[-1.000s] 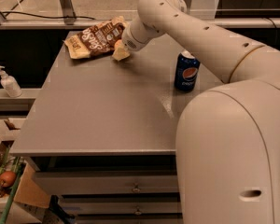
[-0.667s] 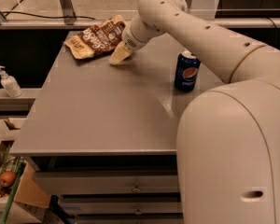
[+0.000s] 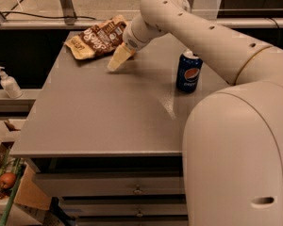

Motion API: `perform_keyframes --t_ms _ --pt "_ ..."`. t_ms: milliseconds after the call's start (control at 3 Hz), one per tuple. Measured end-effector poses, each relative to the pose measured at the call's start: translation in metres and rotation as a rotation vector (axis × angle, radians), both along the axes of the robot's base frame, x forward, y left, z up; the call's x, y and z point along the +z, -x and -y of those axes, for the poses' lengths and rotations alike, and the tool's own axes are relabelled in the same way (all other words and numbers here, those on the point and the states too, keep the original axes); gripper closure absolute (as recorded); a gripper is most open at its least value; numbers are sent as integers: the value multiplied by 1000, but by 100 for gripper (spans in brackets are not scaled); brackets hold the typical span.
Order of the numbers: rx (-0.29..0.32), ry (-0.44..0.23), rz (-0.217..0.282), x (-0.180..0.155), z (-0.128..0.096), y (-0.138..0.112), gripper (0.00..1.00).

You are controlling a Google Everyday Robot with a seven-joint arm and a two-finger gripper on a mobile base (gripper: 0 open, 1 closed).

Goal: Move orange near brown chip bag

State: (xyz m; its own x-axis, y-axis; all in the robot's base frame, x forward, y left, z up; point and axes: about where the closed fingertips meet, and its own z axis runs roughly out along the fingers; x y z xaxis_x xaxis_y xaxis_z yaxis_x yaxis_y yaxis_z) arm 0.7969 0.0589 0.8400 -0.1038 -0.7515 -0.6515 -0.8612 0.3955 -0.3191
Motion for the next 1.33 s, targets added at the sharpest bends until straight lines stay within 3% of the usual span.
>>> perform_keyframes --t_ms 333,1000,1333 --pt "9 -50 8 9 7 8 0" --pt "23 -159 18 28 47 16 0" --pt "15 -162 71 40 78 8 0"
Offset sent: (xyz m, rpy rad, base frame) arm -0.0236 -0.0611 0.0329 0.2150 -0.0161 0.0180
